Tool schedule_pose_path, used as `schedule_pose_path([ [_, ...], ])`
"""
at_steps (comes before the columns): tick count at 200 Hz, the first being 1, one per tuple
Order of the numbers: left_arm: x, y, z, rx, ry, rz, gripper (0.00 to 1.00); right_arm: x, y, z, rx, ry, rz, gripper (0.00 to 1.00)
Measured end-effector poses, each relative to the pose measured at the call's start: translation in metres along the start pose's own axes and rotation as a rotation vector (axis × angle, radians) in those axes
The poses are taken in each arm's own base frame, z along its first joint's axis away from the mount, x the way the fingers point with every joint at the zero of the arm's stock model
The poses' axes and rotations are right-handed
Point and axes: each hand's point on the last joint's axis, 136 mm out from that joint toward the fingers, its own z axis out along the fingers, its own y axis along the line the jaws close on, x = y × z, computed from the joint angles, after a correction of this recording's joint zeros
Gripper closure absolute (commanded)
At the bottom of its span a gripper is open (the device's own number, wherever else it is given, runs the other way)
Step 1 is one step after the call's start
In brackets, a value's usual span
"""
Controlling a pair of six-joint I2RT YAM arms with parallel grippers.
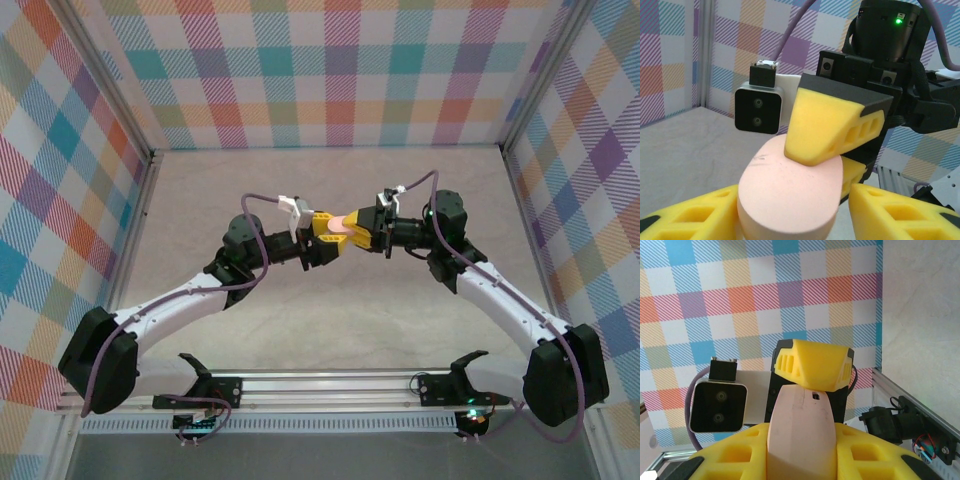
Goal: Insert the wireless bluetooth earbuds into the charging case
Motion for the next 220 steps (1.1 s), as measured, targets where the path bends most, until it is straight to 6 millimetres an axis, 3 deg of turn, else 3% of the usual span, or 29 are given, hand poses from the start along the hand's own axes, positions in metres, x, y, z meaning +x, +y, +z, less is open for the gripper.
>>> schedule_pose_path([
  [84,-0.0001,-0.0003,0.0008,0.004,0.0,-0.007,0.41,-0.0008,0.0043,-0.0011,-0.011,-0.012,0.009,0.73],
  [107,-0.0001,-0.0003,0.0008,0.004,0.0,-0.008,0.45,-0.0007,0.0059,-0.0018,-0.014,-0.017,0.004,0.73],
  [136,-0.0002,0.0011,0.0004,-0.001,0.0,-0.01,0.6,-0.0004,0.0068,-0.0021,-0.016,-0.019,0.005,0.73],
  [172,-0.0009,0.0007,-0.0002,0.003,-0.001,-0.009,0.62,0.0006,0.0077,-0.0022,-0.018,-0.014,0.002,0.71],
  [192,-0.0005,0.0001,-0.0003,0.006,0.0,-0.009,0.66,0.0011,0.0069,-0.0022,-0.018,-0.011,0.002,0.64],
  [208,0.0002,-0.0005,-0.0003,0.01,0.003,-0.011,0.69,0.0015,0.0047,-0.0022,-0.012,-0.009,0.008,0.45],
  [220,-0.0006,-0.0023,-0.0008,0.017,0.003,-0.009,0.7,0.0016,0.0022,-0.0022,-0.005,-0.008,-0.001,0.37],
])
